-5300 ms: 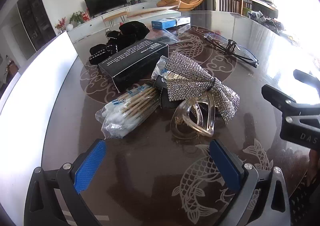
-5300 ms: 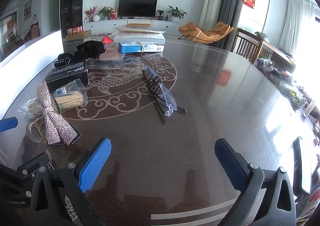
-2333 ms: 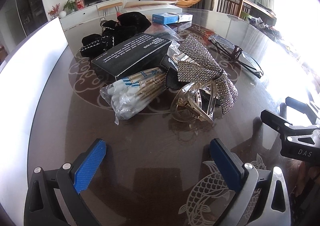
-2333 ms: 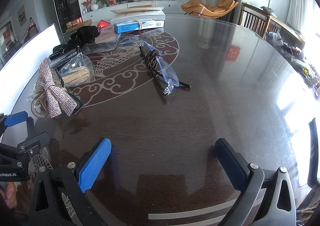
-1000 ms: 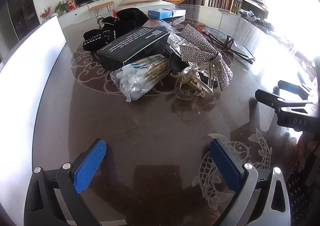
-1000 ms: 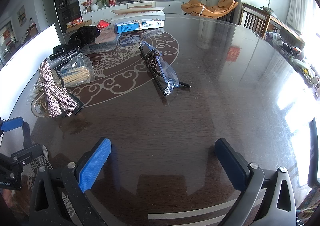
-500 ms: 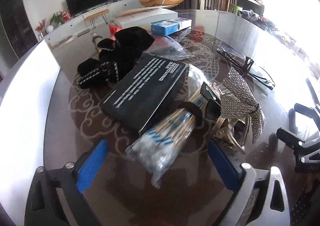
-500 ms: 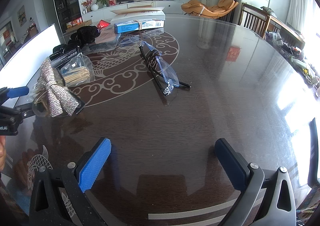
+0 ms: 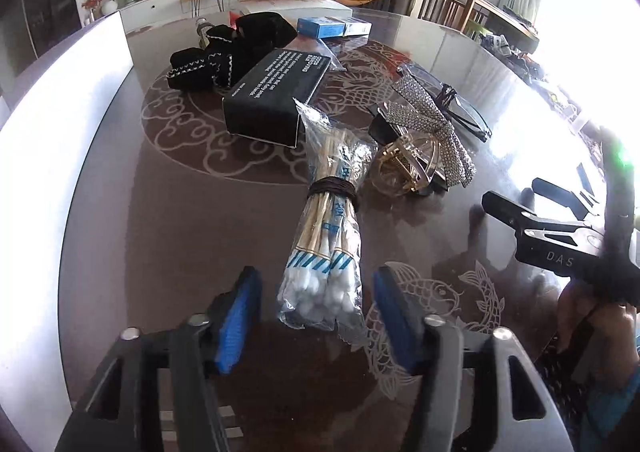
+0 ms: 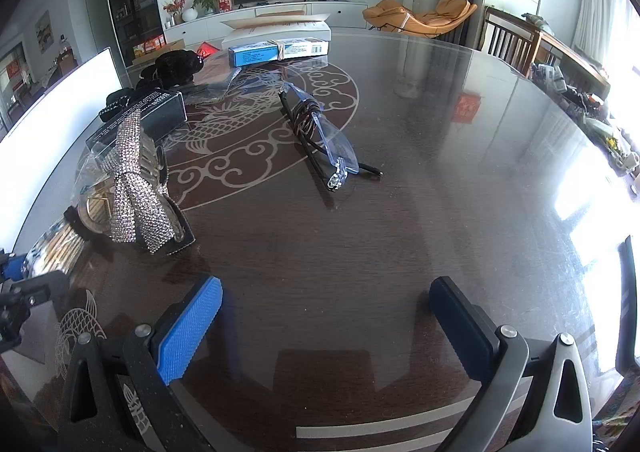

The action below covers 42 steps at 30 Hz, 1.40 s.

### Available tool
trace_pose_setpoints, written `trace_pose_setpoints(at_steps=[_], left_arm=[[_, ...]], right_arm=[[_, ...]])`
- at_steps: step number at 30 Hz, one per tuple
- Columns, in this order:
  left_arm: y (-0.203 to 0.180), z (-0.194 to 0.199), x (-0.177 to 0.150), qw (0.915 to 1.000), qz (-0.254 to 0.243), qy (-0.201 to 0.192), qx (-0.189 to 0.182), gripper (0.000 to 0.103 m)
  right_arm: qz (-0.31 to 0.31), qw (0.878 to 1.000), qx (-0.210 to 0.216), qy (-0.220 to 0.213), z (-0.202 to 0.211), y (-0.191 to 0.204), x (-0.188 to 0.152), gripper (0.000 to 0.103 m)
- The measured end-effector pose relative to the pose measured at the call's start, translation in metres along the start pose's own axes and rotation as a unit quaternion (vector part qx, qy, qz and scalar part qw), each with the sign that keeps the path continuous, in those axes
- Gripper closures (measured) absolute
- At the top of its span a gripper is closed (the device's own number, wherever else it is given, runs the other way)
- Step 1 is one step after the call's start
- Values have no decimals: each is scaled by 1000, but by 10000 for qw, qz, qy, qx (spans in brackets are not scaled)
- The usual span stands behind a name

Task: Organize objects
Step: 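Grasp the bagged cotton swabs with the left tool while the right tool grasps the rhinestone bow clip, then carry swabs and bow clip into the white box and open both tools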

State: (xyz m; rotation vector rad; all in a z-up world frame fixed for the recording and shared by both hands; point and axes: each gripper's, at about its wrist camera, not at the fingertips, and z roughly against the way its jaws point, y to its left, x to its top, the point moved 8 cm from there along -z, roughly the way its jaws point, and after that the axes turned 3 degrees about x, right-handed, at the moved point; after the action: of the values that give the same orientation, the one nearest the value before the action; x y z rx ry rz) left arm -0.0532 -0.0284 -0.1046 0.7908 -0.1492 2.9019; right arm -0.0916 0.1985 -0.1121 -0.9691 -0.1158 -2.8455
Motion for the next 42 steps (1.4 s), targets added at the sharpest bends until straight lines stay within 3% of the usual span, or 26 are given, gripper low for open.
trace_pose_setpoints(at_steps=[2, 6, 10, 11, 13, 14, 15, 23, 25, 27, 28, 31, 35, 37, 39, 40, 42], left_arm=[[6, -1, 11, 9999, 83, -110, 41, 22], [5, -26, 31, 9999, 48, 137, -51, 22], [-1, -36, 41, 9997, -197, 29, 141, 21], [-1, -36, 41, 9996, -198, -11, 180, 24], [2, -32, 37, 9987, -231, -170, 411, 46], [3, -29, 35, 9983, -261, -208, 469, 63], [5, -26, 31, 9982, -247, -224, 489, 69], [56, -5, 4, 9953, 568, -331, 706, 69], [61, -6, 6, 9956, 621, -314, 626, 63], [60, -10, 7, 9964, 570, -203, 599, 21], [59, -14, 6, 9964, 524, -138, 652, 14], [54, -17, 4, 9955, 190, -286, 880, 10], [57, -19, 6, 9962, 236, -216, 808, 7], [58, -18, 7, 9965, 207, -165, 791, 12], [57, -11, 9, 9964, 131, -292, 785, 62], [56, -9, 9, 9966, 82, -296, 770, 73], [55, -7, 7, 9966, 96, -327, 747, 74]], right_arm=[[0, 10000, 0, 0, 0, 0, 0, 0], [-1, 10000, -2, 0, 0, 0, 0, 0], [0, 10000, 0, 0, 0, 0, 0, 0], [0, 10000, -2, 1, 0, 0, 0, 0], [0, 10000, -3, 1, 0, 0, 0, 0], [-1, 10000, -3, 1, 0, 0, 0, 0], [-1, 10000, -2, 1, 0, 0, 0, 0], [-1, 10000, -2, 0, 0, 0, 0, 0], [-1, 10000, -2, -1, 0, 0, 0, 0], [-2, 10000, -2, -2, 0, 0, 0, 0], [-2, 10000, -2, -2, 0, 0, 0, 0], [-1, 10000, -2, -2, 0, 0, 0, 0], [0, 10000, 7, -5, 0, 1, 0, 0], [73, 9999, 126, 4, 1, 3, 0, 0], [192, 9983, 540, 118, 4, 13, 1, 0], [212, 9962, 827, 158, 9, 22, 4, 3], [449, 9931, 1085, -9, 22, 47, 18, 3]])
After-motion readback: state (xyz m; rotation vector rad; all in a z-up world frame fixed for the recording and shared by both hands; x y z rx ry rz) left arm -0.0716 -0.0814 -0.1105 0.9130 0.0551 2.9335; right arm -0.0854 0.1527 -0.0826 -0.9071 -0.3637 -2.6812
